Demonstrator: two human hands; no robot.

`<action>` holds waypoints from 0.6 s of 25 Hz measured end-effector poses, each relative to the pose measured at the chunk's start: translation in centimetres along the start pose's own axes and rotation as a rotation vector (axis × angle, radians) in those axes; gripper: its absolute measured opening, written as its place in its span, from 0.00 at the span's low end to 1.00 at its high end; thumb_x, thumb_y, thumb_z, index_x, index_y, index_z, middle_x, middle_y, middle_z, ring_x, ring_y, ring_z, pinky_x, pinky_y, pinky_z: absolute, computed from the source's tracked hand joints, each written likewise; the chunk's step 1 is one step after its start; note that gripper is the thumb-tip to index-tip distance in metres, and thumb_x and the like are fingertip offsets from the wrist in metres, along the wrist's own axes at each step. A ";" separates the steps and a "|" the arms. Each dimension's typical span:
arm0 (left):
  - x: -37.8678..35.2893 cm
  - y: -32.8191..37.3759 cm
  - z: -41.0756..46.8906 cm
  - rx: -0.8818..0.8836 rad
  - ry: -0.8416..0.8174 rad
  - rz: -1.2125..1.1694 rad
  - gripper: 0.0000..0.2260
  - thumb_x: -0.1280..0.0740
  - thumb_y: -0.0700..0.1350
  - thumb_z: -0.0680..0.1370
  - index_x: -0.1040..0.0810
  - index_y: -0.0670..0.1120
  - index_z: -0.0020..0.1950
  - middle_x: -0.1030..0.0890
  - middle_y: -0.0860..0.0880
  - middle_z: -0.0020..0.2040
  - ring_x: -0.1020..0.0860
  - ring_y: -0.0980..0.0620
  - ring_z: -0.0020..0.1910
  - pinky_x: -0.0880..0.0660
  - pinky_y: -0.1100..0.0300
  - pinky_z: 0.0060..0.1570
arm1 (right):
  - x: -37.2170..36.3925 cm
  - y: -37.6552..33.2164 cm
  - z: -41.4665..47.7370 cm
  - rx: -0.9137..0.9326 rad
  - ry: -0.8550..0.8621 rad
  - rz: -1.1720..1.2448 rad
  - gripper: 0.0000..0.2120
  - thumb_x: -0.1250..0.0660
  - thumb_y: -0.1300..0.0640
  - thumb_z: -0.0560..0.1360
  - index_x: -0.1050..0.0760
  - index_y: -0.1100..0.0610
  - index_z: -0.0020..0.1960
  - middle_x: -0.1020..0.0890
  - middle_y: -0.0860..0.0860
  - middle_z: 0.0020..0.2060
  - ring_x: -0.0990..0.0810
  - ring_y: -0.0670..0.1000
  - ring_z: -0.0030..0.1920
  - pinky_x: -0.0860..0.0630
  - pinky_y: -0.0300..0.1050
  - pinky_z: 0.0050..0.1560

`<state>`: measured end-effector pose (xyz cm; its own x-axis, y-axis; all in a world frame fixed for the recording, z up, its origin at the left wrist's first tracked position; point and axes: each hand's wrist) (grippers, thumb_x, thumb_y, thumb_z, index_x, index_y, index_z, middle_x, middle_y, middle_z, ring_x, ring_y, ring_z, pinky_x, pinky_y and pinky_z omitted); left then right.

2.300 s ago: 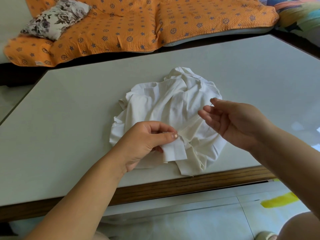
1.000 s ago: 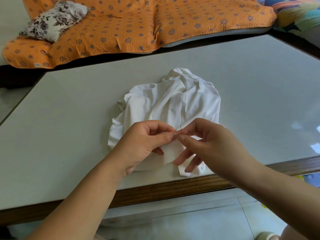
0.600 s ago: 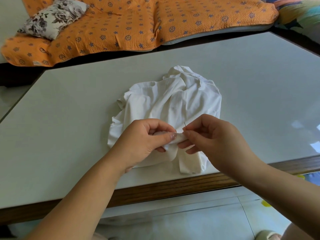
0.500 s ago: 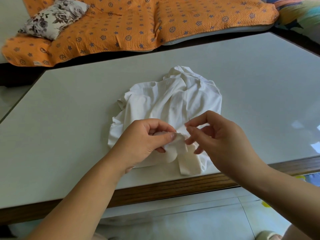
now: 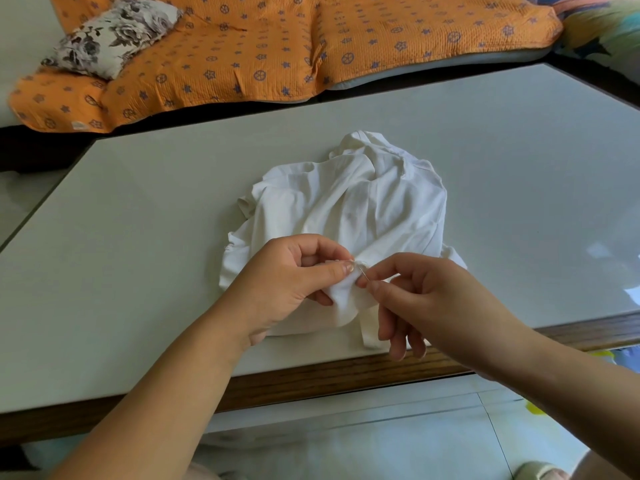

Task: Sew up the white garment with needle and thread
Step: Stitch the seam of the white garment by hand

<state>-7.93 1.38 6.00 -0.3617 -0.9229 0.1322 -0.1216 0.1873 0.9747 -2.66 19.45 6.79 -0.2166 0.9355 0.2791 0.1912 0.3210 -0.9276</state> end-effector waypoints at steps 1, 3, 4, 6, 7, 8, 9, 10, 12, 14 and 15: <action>0.0 0.0 0.0 0.000 -0.001 -0.002 0.04 0.30 0.36 0.75 0.18 0.44 0.43 0.17 0.52 0.34 0.21 0.59 0.33 0.23 0.65 0.33 | 0.0 0.0 0.0 0.000 -0.005 0.010 0.06 0.37 0.57 0.80 0.22 0.56 0.48 0.19 0.54 0.27 0.21 0.50 0.24 0.29 0.38 0.24; 0.0 -0.1 0.0 0.003 0.000 -0.006 0.04 0.30 0.36 0.75 0.18 0.44 0.43 0.17 0.51 0.34 0.21 0.58 0.33 0.24 0.65 0.33 | 0.0 -0.1 0.0 0.000 -0.014 0.022 0.06 0.37 0.58 0.80 0.22 0.56 0.48 0.19 0.54 0.27 0.21 0.50 0.24 0.29 0.38 0.24; 0.1 -0.1 0.0 0.006 0.000 -0.008 0.04 0.30 0.36 0.75 0.18 0.44 0.44 0.17 0.51 0.34 0.21 0.58 0.33 0.24 0.65 0.33 | 0.0 0.0 0.1 0.001 -0.015 0.024 0.06 0.37 0.59 0.80 0.22 0.56 0.48 0.19 0.54 0.27 0.21 0.51 0.24 0.30 0.38 0.23; 0.1 -0.1 0.0 0.007 -0.002 -0.007 0.03 0.30 0.36 0.75 0.18 0.44 0.44 0.17 0.51 0.35 0.21 0.58 0.33 0.24 0.65 0.33 | 0.1 0.0 0.1 0.004 -0.012 0.026 0.06 0.37 0.59 0.80 0.21 0.56 0.47 0.19 0.54 0.27 0.21 0.51 0.24 0.30 0.38 0.23; 0.1 -0.1 0.0 0.007 -0.004 -0.005 0.03 0.30 0.36 0.75 0.18 0.44 0.44 0.17 0.51 0.34 0.21 0.58 0.33 0.24 0.65 0.33 | 0.1 0.0 0.2 0.007 -0.011 0.026 0.06 0.37 0.58 0.80 0.21 0.56 0.47 0.19 0.54 0.27 0.21 0.51 0.24 0.30 0.38 0.23; 0.1 -0.1 0.0 0.005 -0.007 -0.004 0.03 0.30 0.36 0.75 0.18 0.44 0.44 0.17 0.51 0.34 0.21 0.58 0.33 0.24 0.65 0.33 | 0.1 0.0 0.2 0.010 -0.013 0.025 0.06 0.37 0.58 0.80 0.21 0.57 0.48 0.19 0.54 0.27 0.21 0.51 0.24 0.30 0.38 0.23; 0.1 -0.1 0.0 0.004 -0.008 -0.004 0.04 0.30 0.36 0.75 0.18 0.44 0.44 0.17 0.51 0.34 0.21 0.59 0.33 0.24 0.65 0.33 | 0.1 0.1 0.2 0.012 -0.014 0.024 0.06 0.37 0.58 0.80 0.21 0.57 0.48 0.19 0.54 0.27 0.21 0.51 0.24 0.30 0.38 0.23; 0.1 -0.1 0.0 0.005 -0.007 -0.004 0.04 0.30 0.36 0.75 0.18 0.44 0.44 0.17 0.51 0.34 0.21 0.59 0.33 0.24 0.65 0.33 | 0.1 0.1 0.3 0.013 -0.014 0.023 0.06 0.37 0.58 0.80 0.21 0.57 0.48 0.19 0.54 0.27 0.21 0.51 0.24 0.30 0.38 0.23; 0.1 -0.1 0.0 0.004 -0.006 -0.003 0.04 0.30 0.36 0.75 0.18 0.45 0.44 0.17 0.50 0.35 0.21 0.58 0.34 0.23 0.65 0.34 | 0.1 0.1 0.4 0.013 -0.015 0.021 0.06 0.37 0.58 0.80 0.21 0.57 0.48 0.19 0.54 0.27 0.21 0.51 0.24 0.29 0.38 0.23; 0.1 -0.1 0.0 -0.001 -0.007 0.003 0.04 0.29 0.37 0.75 0.18 0.45 0.43 0.17 0.50 0.35 0.20 0.58 0.34 0.23 0.65 0.34 | 0.0 0.2 0.4 0.013 -0.016 0.022 0.06 0.37 0.58 0.80 0.21 0.56 0.48 0.19 0.54 0.27 0.21 0.51 0.24 0.29 0.38 0.23; 0.1 -0.1 0.1 -0.003 -0.008 0.008 0.04 0.29 0.37 0.75 0.18 0.45 0.43 0.17 0.50 0.36 0.20 0.58 0.34 0.23 0.64 0.34 | 0.0 0.2 0.4 0.012 -0.016 0.024 0.06 0.37 0.58 0.80 0.21 0.57 0.48 0.19 0.54 0.27 0.21 0.51 0.24 0.29 0.38 0.23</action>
<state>-8.01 1.27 5.92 -0.3701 -0.9186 0.1387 -0.1156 0.1937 0.9742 -3.01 19.49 6.48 -0.2277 0.9404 0.2525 0.1851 0.2964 -0.9370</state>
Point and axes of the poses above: each hand's wrist, its own z-axis towards the middle knuckle, its own x-axis out of the back of the hand, y = z × x
